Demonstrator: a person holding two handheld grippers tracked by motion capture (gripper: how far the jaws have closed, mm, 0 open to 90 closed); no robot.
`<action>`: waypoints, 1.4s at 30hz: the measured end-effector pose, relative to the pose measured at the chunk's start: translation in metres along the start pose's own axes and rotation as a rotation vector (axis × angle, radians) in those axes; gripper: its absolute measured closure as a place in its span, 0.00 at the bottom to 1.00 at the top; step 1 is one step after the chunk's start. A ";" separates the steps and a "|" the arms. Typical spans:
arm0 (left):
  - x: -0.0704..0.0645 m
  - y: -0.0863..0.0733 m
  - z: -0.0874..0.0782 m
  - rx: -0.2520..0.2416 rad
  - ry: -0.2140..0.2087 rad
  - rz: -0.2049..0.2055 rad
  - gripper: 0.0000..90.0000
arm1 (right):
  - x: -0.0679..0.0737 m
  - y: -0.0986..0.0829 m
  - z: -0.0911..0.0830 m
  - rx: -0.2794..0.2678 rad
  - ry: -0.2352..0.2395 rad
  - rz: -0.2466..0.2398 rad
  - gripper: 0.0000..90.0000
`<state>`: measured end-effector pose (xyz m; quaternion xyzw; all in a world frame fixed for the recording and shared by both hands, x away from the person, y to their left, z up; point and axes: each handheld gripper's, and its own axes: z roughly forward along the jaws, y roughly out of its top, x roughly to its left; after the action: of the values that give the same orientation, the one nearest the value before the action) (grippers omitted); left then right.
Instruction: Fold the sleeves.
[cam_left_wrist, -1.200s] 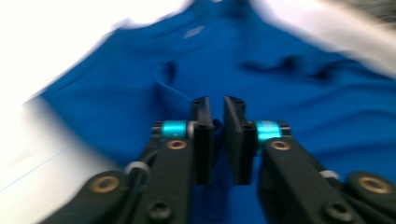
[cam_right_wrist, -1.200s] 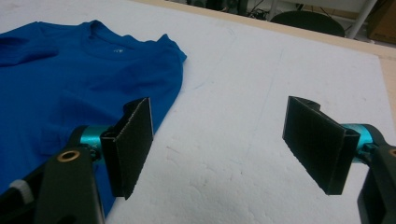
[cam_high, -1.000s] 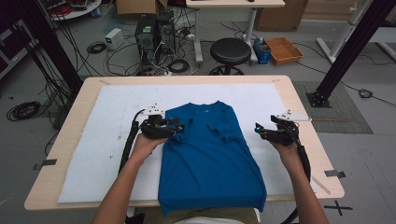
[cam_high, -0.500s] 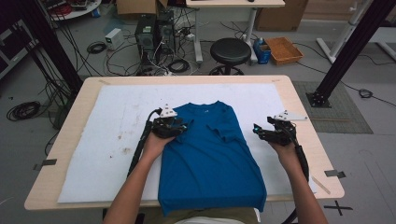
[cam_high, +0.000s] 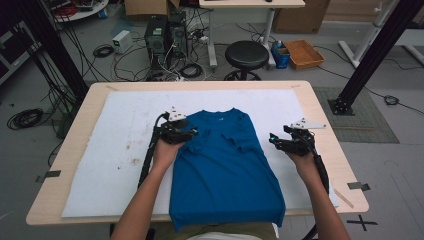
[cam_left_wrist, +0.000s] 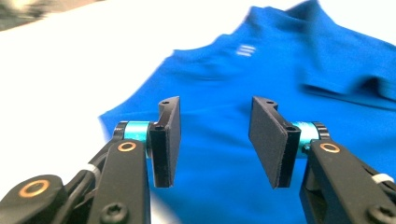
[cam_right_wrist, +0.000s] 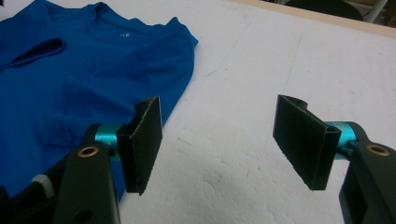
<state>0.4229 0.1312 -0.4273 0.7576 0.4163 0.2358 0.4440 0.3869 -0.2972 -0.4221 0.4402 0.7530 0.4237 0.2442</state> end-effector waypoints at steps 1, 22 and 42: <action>0.005 -0.002 -0.003 -0.006 0.028 -0.018 0.60 | 0.000 0.001 0.003 0.005 -0.004 0.008 0.39; 0.030 -0.014 -0.009 -0.039 0.085 -0.128 0.60 | 0.025 0.035 0.091 0.271 -0.081 -0.031 0.97; 0.046 -0.018 -0.005 -0.062 0.109 -0.192 0.60 | -0.004 0.054 0.133 0.199 -0.128 0.054 0.83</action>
<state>0.4366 0.1769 -0.4410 0.6863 0.5030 0.2455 0.4644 0.5121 -0.2310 -0.4449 0.5084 0.7621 0.3243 0.2357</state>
